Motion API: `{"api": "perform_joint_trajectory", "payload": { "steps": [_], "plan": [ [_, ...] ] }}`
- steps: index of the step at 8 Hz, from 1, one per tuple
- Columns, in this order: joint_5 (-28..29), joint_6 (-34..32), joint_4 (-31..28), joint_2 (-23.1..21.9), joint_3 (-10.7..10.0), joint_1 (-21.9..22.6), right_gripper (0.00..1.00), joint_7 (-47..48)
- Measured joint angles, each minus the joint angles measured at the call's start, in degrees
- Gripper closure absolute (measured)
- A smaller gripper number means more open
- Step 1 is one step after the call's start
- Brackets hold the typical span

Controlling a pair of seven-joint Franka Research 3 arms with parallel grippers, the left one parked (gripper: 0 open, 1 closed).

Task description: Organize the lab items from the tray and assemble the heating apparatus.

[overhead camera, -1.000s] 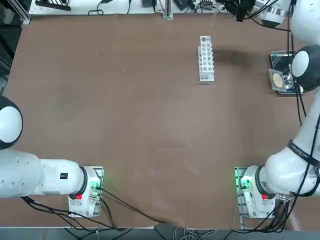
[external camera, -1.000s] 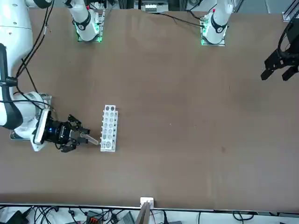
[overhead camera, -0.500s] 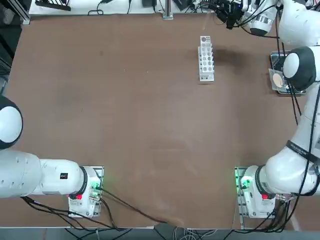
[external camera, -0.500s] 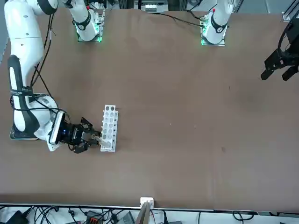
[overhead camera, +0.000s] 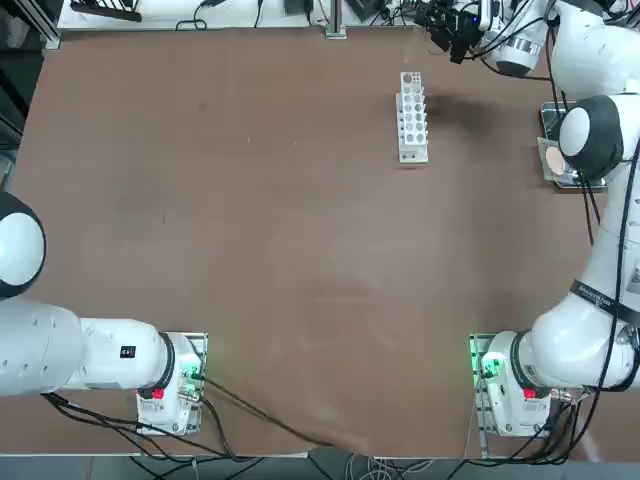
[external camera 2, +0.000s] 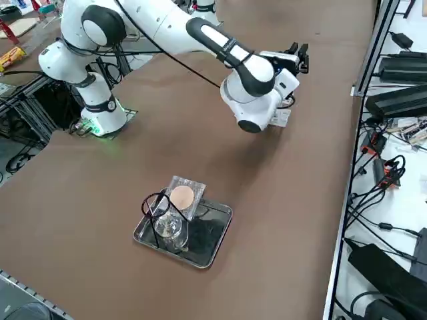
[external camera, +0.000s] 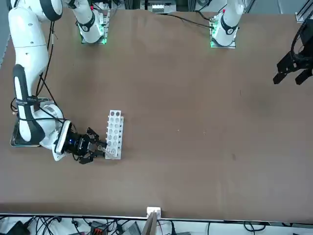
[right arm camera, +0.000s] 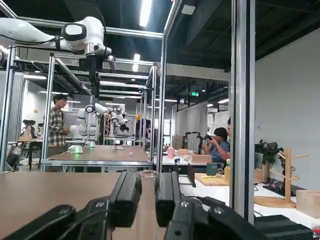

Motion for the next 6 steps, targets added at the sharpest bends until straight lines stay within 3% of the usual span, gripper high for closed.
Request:
{"api": "perform_joint_trajectory", "payload": {
  "steps": [6],
  "plan": [
    [-0.79,0.04,-0.09,0.59,-0.25,-0.06,0.78,-0.23]
  ]
}}
